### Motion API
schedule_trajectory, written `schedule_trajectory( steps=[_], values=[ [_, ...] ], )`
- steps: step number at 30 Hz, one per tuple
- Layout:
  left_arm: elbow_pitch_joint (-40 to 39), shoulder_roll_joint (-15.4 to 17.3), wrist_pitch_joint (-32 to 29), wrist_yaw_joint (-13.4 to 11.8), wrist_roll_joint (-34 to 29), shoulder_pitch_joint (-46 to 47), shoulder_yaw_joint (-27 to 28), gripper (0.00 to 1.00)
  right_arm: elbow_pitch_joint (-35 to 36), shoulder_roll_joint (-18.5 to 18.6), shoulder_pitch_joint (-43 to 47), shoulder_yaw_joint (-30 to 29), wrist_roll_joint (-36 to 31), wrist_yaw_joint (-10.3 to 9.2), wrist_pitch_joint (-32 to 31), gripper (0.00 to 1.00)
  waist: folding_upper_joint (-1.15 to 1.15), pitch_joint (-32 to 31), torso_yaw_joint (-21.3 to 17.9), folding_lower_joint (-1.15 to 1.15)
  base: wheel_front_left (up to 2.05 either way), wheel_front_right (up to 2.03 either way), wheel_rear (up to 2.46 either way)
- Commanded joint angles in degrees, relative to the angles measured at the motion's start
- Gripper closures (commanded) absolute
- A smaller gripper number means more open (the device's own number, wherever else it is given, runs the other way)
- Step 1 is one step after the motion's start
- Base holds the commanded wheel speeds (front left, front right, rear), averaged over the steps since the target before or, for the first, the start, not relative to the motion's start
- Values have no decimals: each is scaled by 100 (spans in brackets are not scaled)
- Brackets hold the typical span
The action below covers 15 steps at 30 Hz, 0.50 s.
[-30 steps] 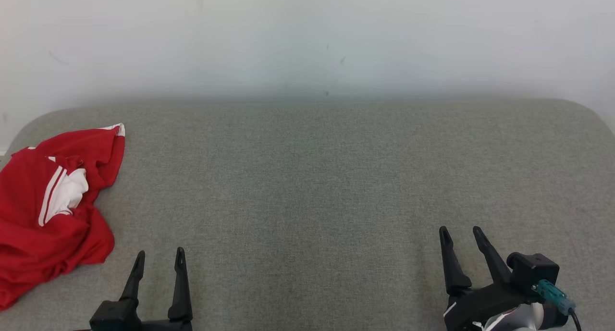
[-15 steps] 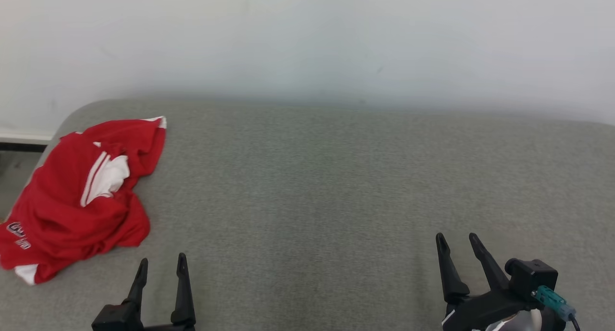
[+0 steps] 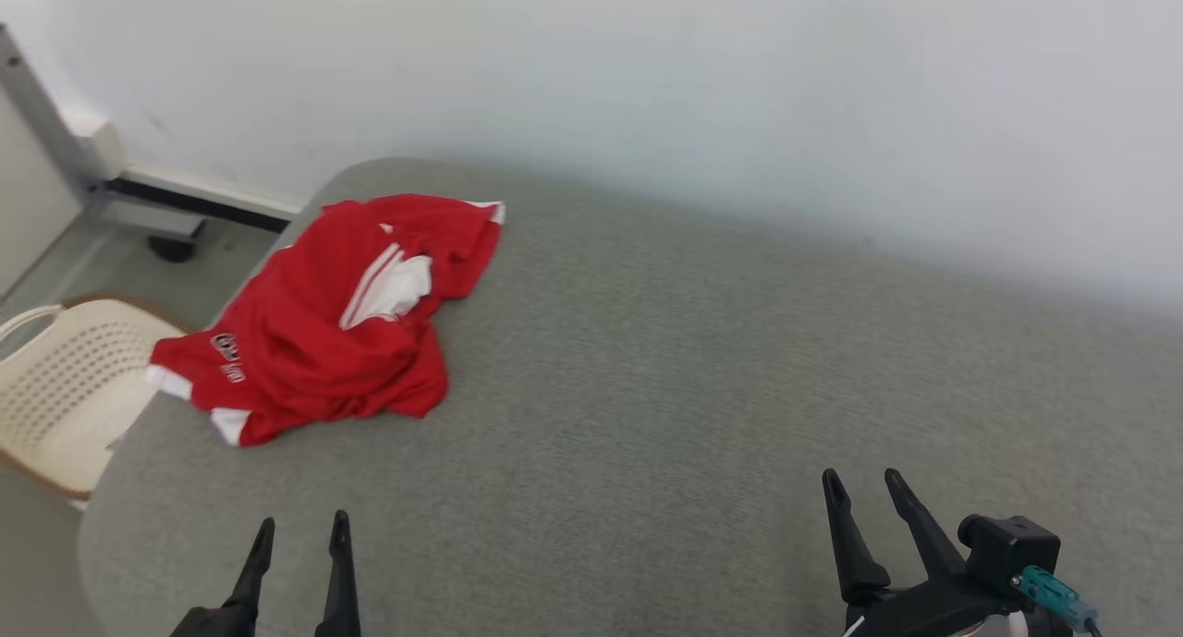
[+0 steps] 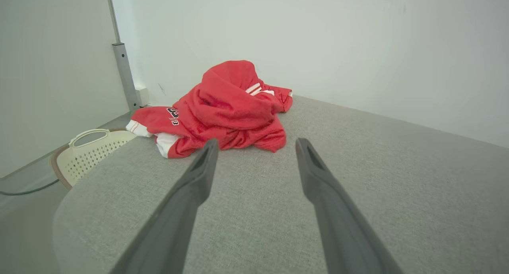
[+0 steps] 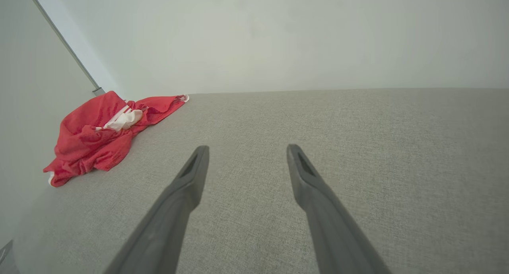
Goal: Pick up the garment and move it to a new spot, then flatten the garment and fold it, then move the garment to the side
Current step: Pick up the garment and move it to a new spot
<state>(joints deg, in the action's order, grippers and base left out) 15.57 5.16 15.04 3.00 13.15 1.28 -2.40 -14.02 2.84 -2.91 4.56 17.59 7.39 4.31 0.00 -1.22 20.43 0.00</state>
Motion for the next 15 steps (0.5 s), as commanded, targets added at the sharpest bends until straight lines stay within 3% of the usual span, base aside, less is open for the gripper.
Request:
schedule_trajectory(
  steps=[1,5,15],
  values=[
    [-43,38,1,-36,13,-62,17,0,-6,7,68,20,32,19,16,0,0,-127,558,0,0,0,0],
    [-111,82,-15,-100,8,-152,52,0,-22,7,63,69,67,19,32,0,0,-156,799,0,0,0,0],
    [-351,115,-9,-264,112,-290,183,0,-94,10,-168,278,103,19,-9,0,0,-58,884,0,0,0,0]
  ],
)
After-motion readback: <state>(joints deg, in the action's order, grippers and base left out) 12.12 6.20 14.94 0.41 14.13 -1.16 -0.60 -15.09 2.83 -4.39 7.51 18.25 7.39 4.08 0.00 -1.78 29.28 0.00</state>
